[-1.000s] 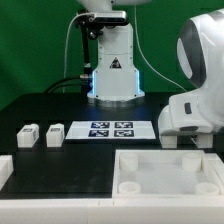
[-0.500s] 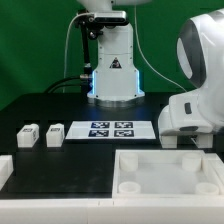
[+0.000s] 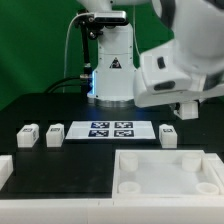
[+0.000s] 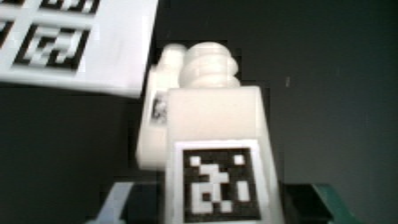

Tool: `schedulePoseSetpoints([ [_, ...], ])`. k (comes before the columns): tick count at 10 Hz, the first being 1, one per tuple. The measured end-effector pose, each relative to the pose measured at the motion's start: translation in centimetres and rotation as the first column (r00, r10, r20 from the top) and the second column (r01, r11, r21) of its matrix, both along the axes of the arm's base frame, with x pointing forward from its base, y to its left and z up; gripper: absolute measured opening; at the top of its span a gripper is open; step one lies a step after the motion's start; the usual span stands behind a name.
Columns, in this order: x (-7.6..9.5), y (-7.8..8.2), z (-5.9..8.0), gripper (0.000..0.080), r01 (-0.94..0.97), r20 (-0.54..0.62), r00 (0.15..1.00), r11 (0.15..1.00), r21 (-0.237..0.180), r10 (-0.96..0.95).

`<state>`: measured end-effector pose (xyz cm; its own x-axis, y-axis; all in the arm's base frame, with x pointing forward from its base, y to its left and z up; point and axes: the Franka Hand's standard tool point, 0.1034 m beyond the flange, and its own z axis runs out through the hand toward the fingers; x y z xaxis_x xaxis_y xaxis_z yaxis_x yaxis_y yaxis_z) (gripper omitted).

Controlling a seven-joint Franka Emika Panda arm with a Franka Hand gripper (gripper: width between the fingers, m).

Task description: Assemble one leg

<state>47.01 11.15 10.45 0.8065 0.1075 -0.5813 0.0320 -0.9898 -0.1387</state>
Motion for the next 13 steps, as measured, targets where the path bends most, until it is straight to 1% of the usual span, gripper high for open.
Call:
schedulePoseSetpoints([
  [1,0.4,-0.7,1.7,0.0290,0.012,0.083,0.997,1.000,-0.007,-0.012],
  [2,1.8,-0.5,2.6,0.0290,0.023,0.205,0.979,1.000,-0.006,-0.021],
  [3,2.0,-0.6,2.2,0.0290,0.035,0.319,0.947,0.999,-0.005,-0.031],
  [4,1.5,-0.8,2.0,0.0290,0.041,0.378,0.925,0.999,-0.008,-0.035],
  [5,2.4,-0.7,1.7,0.0290,0.050,0.506,0.861,0.999,0.001,-0.043],
  [6,2.2,-0.4,0.6,0.0290,0.039,0.594,0.803,0.999,0.010,-0.037],
  [7,3.4,-1.2,1.3,0.0290,0.000,0.649,0.761,1.000,0.013,-0.008],
  [8,6.2,-2.0,3.1,0.0290,0.009,0.718,0.696,1.000,0.019,-0.020],
  [9,7.9,-1.7,4.1,0.0290,0.011,0.763,0.646,1.000,0.027,-0.028],
  [10,9.1,-1.5,5.3,0.0290,0.016,0.855,0.516,0.999,0.037,-0.040],
  [11,8.8,-1.8,5.2,0.0290,0.018,0.904,0.425,0.999,0.041,-0.045],
  [13,8.8,-2.0,4.9,0.0290,0.026,0.947,0.316,0.998,0.053,-0.059],
])
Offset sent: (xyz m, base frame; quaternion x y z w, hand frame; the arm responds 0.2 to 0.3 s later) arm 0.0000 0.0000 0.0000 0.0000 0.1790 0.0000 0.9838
